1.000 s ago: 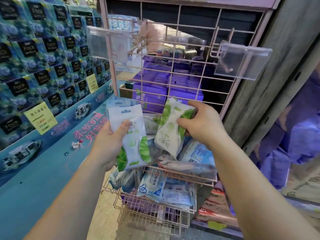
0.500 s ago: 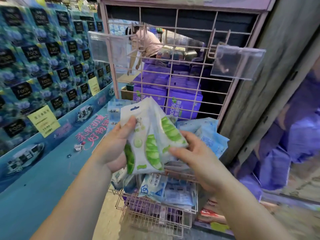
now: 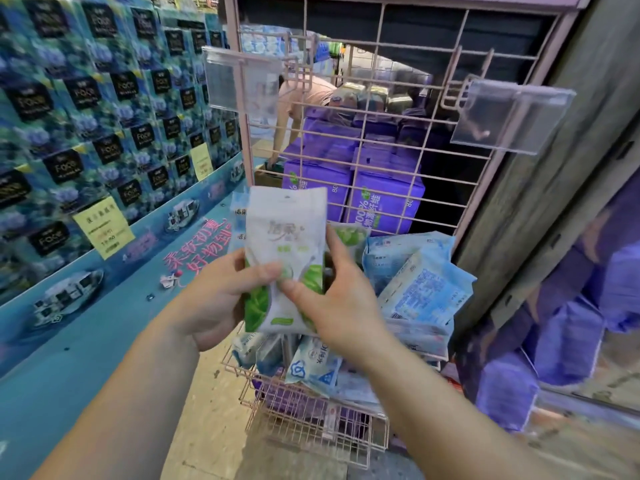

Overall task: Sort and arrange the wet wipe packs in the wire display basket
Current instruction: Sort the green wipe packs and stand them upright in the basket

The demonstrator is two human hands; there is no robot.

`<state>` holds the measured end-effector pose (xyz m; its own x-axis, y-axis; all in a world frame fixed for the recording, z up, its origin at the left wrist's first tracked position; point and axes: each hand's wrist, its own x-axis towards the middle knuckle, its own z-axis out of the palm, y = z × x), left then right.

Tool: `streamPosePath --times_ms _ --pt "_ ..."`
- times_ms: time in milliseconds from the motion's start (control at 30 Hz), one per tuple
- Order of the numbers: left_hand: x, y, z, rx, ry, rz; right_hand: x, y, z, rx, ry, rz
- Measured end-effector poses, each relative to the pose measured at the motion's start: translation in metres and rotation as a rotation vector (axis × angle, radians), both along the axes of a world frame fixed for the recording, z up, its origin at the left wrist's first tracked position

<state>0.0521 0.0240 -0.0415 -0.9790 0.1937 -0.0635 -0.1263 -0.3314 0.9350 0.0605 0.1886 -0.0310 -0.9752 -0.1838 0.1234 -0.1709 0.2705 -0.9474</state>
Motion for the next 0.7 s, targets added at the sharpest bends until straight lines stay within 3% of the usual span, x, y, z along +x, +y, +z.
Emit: streamPosePath --times_ms 100,200,267,367,433,533,700 --pt "-0.005 -0.019 -0.006 -0.079 0.008 0.128 -0.023 0.021 0.022 0.029 -0.042 0.086" --pt "-0.012 -0.041 -0.009 -0.051 0.017 0.26 -0.046 0.039 0.032 0.1 0.058 -0.152" --pt "-0.014 -0.05 -0.009 -0.062 0.024 0.272 -0.053 0.038 0.028 0.298 0.065 -0.16" --pt "-0.018 -0.051 -0.011 -0.099 0.021 0.275 -0.056 0.023 0.012 0.69 0.011 0.078" --pt "-0.02 -0.048 -0.012 -0.118 0.023 0.275 -0.059 0.009 -0.003 0.898 0.078 0.167" --pt "-0.024 -0.046 -0.013 -0.125 0.019 0.266 -0.068 0.002 -0.017 0.832 0.165 0.076" --pt "-0.03 -0.047 -0.013 -0.109 0.025 0.271 -0.075 0.034 0.014 0.442 0.274 -0.267"
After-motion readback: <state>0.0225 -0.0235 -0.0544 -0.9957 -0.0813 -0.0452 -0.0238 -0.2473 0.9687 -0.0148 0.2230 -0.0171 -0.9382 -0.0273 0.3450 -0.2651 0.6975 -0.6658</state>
